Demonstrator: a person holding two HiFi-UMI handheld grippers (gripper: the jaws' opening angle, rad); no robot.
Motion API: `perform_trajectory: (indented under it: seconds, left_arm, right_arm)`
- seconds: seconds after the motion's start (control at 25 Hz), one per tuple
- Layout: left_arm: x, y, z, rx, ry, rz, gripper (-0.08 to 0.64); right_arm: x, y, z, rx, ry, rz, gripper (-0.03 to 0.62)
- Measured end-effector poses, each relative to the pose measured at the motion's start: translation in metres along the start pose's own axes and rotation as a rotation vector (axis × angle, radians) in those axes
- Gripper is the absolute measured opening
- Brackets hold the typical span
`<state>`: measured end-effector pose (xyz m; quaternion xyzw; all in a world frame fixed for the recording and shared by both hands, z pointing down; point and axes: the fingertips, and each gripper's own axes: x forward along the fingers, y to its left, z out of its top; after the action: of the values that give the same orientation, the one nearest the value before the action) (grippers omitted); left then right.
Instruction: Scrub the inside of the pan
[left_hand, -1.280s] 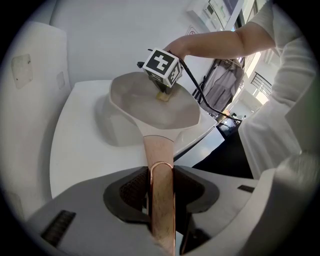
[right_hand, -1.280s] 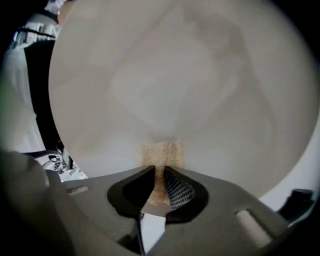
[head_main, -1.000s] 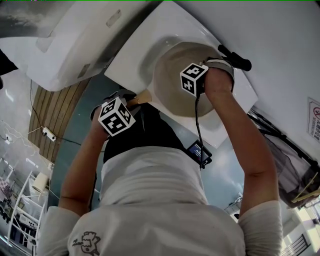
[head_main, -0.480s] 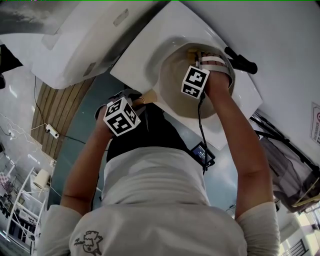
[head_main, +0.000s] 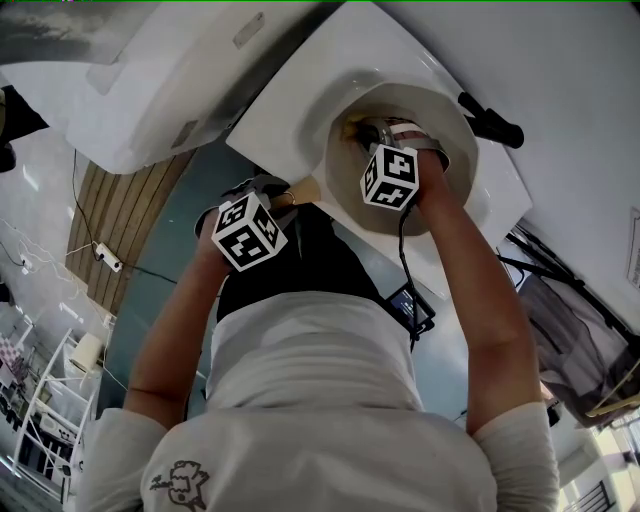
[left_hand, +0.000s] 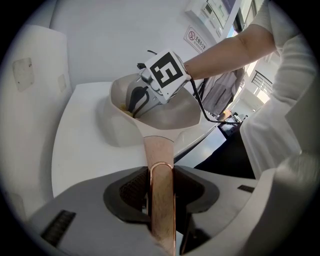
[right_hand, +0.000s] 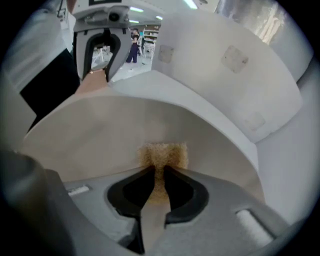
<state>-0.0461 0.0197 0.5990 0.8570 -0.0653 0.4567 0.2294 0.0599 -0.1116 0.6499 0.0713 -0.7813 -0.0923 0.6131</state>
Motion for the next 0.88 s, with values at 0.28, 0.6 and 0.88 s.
perform_trajectory:
  seconds: [0.28,0.6,0.88]
  left_arm:
    - [0.001,-0.001,0.000,-0.002,0.000,0.004,0.156]
    - [0.003,-0.003,-0.002,-0.009,0.001,0.006,0.156]
    - [0.003,-0.005,-0.002,-0.006,0.009,0.005,0.156]
  right_arm:
    - [-0.012,0.051,0.020,0.117,-0.174,0.290,0.065]
    - [-0.032,0.104,0.007,0.261,-0.171,0.623,0.064]
    - [-0.051,0.135,-0.035,0.278,0.042,0.801,0.064]
